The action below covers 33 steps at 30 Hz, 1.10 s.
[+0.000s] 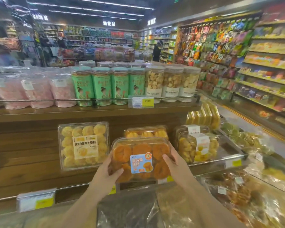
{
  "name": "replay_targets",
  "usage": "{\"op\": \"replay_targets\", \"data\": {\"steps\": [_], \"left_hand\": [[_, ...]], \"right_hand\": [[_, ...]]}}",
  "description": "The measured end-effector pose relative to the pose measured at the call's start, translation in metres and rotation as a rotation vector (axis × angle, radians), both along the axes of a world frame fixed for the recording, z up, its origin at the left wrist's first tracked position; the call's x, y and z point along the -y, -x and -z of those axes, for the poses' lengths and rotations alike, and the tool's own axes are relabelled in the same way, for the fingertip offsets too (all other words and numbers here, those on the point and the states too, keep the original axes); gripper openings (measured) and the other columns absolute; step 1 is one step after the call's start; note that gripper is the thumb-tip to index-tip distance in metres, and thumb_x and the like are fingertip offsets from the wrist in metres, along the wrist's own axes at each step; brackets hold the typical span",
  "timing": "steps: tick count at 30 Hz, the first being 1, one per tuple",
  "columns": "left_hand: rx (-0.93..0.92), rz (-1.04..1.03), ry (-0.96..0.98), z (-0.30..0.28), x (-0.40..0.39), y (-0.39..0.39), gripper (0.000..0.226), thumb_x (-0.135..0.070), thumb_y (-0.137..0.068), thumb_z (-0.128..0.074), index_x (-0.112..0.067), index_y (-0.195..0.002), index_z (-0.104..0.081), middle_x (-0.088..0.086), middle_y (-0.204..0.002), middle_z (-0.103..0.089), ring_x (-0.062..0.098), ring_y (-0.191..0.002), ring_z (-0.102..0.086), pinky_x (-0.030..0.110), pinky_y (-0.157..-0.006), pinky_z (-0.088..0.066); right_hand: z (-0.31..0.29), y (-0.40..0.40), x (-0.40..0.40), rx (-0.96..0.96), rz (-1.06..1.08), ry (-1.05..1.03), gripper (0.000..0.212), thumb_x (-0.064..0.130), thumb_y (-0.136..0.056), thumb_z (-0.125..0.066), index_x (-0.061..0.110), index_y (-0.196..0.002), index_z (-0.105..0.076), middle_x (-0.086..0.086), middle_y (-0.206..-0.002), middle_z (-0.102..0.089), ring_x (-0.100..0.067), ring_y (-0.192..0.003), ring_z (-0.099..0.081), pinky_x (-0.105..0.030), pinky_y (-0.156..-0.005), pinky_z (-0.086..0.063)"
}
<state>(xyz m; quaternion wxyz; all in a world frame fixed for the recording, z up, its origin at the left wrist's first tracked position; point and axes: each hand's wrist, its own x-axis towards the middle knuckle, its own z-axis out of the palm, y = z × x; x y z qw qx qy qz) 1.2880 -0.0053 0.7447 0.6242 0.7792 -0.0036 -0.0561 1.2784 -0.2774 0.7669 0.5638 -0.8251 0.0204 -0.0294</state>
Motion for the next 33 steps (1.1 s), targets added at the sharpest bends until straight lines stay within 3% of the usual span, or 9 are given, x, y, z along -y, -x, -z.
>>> {"op": "replay_targets", "data": {"steps": [2, 4, 7, 11, 18, 20, 24, 28, 33], "left_hand": [[0.043, -0.023, -0.035, 0.005, 0.018, -0.008, 0.075, 0.000, -0.095, -0.066, -0.031, -0.156, -0.034, -0.014, -0.132, -0.062, 0.002, -0.119, -0.061, 0.046, -0.107, -0.052], [0.070, -0.044, -0.074, 0.009, 0.034, -0.016, 0.076, -0.006, -0.096, -0.067, -0.035, -0.157, -0.031, -0.014, -0.138, -0.059, 0.006, -0.127, -0.057, 0.046, -0.111, -0.048], [0.055, -0.077, -0.087, 0.017, 0.049, -0.029, 0.079, -0.012, -0.096, -0.069, -0.040, -0.157, -0.026, -0.021, -0.138, -0.054, 0.010, -0.133, -0.053, 0.047, -0.110, -0.049], [0.011, -0.097, -0.097, 0.031, 0.060, -0.043, 0.078, -0.010, -0.095, -0.070, -0.037, -0.154, -0.027, -0.021, -0.137, -0.048, 0.014, -0.138, -0.047, 0.049, -0.113, -0.046], [-0.001, -0.126, -0.115, 0.037, 0.071, -0.063, 0.077, -0.001, -0.095, -0.065, -0.036, -0.149, -0.023, -0.010, -0.143, -0.044, 0.009, -0.135, -0.043, 0.048, -0.114, -0.045], [0.016, -0.120, -0.121, 0.035, 0.074, -0.068, 0.077, 0.004, -0.094, -0.064, -0.039, -0.144, -0.023, -0.010, -0.142, -0.043, 0.009, -0.135, -0.043, 0.045, -0.115, -0.044], [0.027, -0.172, -0.132, 0.037, 0.077, -0.071, 0.076, 0.014, -0.092, -0.061, -0.034, -0.139, -0.024, -0.013, -0.134, -0.044, 0.012, -0.133, -0.048, 0.038, -0.113, -0.045], [0.002, -0.179, -0.115, 0.042, 0.075, -0.068, 0.069, 0.008, -0.094, -0.063, -0.035, -0.133, -0.025, -0.023, -0.127, -0.045, 0.016, -0.131, -0.054, 0.043, -0.115, -0.044], [-0.013, -0.149, -0.114, 0.037, 0.074, -0.064, 0.067, -0.003, -0.096, -0.066, -0.030, -0.142, -0.026, -0.015, -0.137, -0.044, 0.011, -0.132, -0.051, 0.041, -0.117, -0.042]], "right_hand": [[0.003, -0.012, 0.012, 0.012, 0.014, -0.001, 0.065, 0.053, -0.099, -0.044, 0.043, -0.158, -0.019, 0.014, -0.144, -0.052, -0.010, -0.129, -0.054, -0.042, -0.110, -0.047], [0.007, -0.024, 0.023, 0.022, 0.026, 0.001, 0.059, 0.043, -0.104, -0.043, 0.041, -0.158, -0.019, 0.016, -0.144, -0.048, -0.009, -0.132, -0.050, -0.040, -0.113, -0.044], [0.016, -0.041, 0.036, 0.041, 0.029, -0.015, 0.056, 0.034, -0.107, -0.042, 0.038, -0.158, -0.021, 0.017, -0.144, -0.046, -0.007, -0.135, -0.045, -0.028, -0.113, -0.040], [0.038, -0.060, 0.045, 0.007, 0.030, -0.014, 0.053, 0.038, -0.106, -0.040, 0.045, -0.155, -0.020, 0.015, -0.146, -0.045, -0.010, -0.135, -0.047, -0.035, -0.114, -0.042], [0.060, -0.082, 0.054, 0.009, 0.030, 0.030, 0.054, 0.037, -0.107, -0.040, 0.043, -0.157, -0.018, 0.015, -0.145, -0.045, -0.009, -0.128, -0.051, -0.029, -0.108, -0.045], [0.066, -0.087, 0.056, 0.028, 0.031, 0.029, 0.055, 0.044, -0.105, -0.040, 0.044, -0.155, -0.017, 0.012, -0.147, -0.044, -0.012, -0.128, -0.053, -0.035, -0.108, -0.048], [0.077, -0.092, 0.055, -0.003, 0.051, 0.029, 0.054, 0.036, -0.105, -0.043, 0.049, -0.149, -0.015, 0.005, -0.140, -0.055, -0.013, -0.116, -0.062, -0.043, -0.101, -0.053], [0.083, -0.088, 0.051, -0.047, 0.080, 0.012, 0.058, 0.022, -0.106, -0.044, 0.047, -0.151, -0.016, 0.007, -0.126, -0.065, -0.007, -0.104, -0.065, -0.030, -0.090, -0.051], [0.075, -0.086, 0.049, -0.050, 0.085, 0.018, 0.062, 0.022, -0.105, -0.047, 0.040, -0.155, -0.014, 0.008, -0.121, -0.065, 0.001, -0.094, -0.064, -0.021, -0.076, -0.048]]}}
